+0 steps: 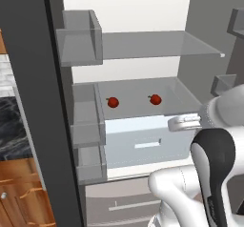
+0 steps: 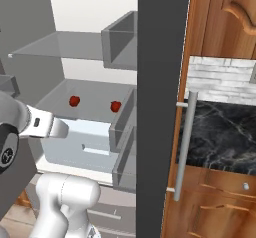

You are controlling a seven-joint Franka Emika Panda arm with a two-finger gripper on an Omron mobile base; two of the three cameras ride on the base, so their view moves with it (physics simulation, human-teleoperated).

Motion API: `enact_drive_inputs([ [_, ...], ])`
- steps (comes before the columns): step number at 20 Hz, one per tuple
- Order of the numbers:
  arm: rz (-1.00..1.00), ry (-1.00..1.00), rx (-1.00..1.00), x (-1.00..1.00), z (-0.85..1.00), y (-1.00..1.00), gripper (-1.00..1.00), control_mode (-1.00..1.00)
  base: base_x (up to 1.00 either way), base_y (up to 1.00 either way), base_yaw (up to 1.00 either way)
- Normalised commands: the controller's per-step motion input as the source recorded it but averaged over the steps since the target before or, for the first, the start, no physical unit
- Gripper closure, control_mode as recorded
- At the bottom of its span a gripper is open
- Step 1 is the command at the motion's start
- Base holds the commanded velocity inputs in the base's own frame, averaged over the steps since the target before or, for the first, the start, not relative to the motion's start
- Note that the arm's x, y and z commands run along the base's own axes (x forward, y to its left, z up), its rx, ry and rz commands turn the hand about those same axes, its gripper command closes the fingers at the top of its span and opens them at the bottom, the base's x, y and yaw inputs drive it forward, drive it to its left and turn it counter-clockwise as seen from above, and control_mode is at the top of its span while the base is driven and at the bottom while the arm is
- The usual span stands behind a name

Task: Gather the bell peppers from the fridge and place them on a tray on the dining counter. Then gather the fish and chicken drumstick from the fridge and place them on the other tray.

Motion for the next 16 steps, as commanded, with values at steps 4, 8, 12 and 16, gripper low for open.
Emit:
enact_drive_inputs([
  [4,-0.04,0.01,0.0,0.4,-0.39,-0.01,-1.0,-1.0,0.0,0.0,0.0],
  [8,-0.06,0.0,0.0,0.25,-0.26,-0.05,-1.0,-1.0,0.0,0.0,0.0],
  [12,-0.02,-0.01,0.0,0.15,-0.16,-0.1,-1.0,-1.0,0.0,0.0,0.0],
  [16,0.0,0.04,0.0,0.14,-0.05,0.0,-1.0,-1.0,0.0,0.0,0.0],
])
